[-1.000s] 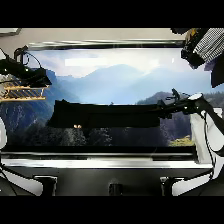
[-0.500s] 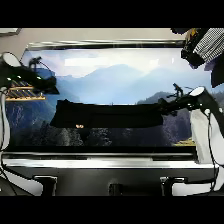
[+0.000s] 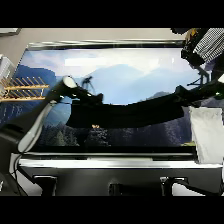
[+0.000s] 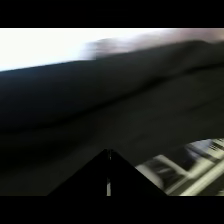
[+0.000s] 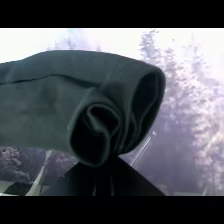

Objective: Fold the clothes and pants, and hang the long-sleeved shirts on hangers.

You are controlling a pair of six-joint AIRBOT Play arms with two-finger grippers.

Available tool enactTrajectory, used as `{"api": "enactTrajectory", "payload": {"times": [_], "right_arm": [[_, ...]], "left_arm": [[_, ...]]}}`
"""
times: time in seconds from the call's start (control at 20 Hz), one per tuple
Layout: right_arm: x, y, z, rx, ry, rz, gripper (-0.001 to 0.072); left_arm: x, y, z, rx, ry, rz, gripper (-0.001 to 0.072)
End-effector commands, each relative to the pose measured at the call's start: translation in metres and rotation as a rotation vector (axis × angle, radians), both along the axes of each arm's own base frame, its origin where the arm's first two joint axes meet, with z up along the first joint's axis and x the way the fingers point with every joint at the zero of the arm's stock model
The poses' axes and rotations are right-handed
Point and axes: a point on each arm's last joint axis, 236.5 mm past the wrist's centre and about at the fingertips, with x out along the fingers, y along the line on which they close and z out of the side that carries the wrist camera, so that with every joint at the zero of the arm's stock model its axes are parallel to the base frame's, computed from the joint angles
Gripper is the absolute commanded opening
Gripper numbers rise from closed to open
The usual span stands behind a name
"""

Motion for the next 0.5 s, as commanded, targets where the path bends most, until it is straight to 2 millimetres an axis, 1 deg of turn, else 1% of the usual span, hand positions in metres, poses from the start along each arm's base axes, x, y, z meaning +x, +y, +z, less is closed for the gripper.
{"api": "enactTrajectory", "payload": {"times": [0.0, 0.05, 0.15, 0.3, 0.45], "right_arm": [[-0.010, -0.004, 0.037, -0.029, -0.017, -0.013, 0.0032], [-0.009, -0.005, 0.047, -0.037, -0.038, -0.019, 0.0032], [-0.011, -0.006, 0.063, -0.045, -0.054, -0.024, 0.0032], [-0.014, -0.005, 0.079, -0.050, -0.062, -0.015, 0.0032], [-0.017, -0.004, 0.091, -0.056, -0.072, 0.000, 0.0033]], "left_arm": [[-0.023, -0.095, -0.005, -0.153, 0.012, 0.037, 0.0016], [-0.030, -0.115, -0.003, -0.186, 0.014, 0.043, 0.0016], [-0.043, -0.144, -0.006, -0.207, -0.004, 0.035, 0.0016], [-0.060, -0.180, -0.016, -0.215, 0.014, 0.001, 0.0016], [-0.065, -0.211, -0.020, -0.239, 0.013, -0.021, 0.0016]]}}
